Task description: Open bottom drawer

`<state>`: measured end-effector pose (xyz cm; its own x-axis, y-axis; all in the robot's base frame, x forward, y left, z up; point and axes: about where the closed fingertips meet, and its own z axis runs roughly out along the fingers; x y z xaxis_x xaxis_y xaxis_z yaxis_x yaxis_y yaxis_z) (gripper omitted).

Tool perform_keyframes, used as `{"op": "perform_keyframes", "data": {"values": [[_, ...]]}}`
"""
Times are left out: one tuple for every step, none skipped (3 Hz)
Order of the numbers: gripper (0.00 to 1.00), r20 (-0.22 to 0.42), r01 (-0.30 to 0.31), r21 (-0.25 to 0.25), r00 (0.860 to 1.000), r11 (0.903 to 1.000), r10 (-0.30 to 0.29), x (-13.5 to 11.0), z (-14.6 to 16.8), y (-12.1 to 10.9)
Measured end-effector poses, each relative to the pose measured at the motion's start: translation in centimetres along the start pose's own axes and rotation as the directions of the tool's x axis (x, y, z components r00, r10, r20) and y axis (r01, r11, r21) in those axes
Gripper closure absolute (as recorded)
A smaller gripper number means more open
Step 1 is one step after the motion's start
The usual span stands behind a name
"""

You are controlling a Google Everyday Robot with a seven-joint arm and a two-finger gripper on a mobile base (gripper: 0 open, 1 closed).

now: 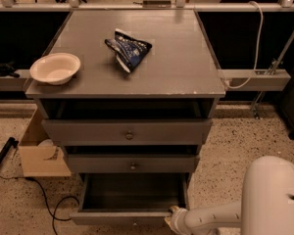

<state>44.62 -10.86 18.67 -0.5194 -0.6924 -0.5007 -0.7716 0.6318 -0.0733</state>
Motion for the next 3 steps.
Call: {"op": "perform_keyframes", "data": {"values": [[0.13, 0.0, 0.0, 0.0, 1.0, 1.0, 0.0, 0.0, 0.0, 0.0], [0.0, 0.0, 0.0, 0.0, 1.0, 1.0, 0.0, 0.0, 0.01, 0.01], [0.0, 0.0, 0.0, 0.0, 1.0, 1.0, 0.0, 0.0, 0.01, 0.01]]}}
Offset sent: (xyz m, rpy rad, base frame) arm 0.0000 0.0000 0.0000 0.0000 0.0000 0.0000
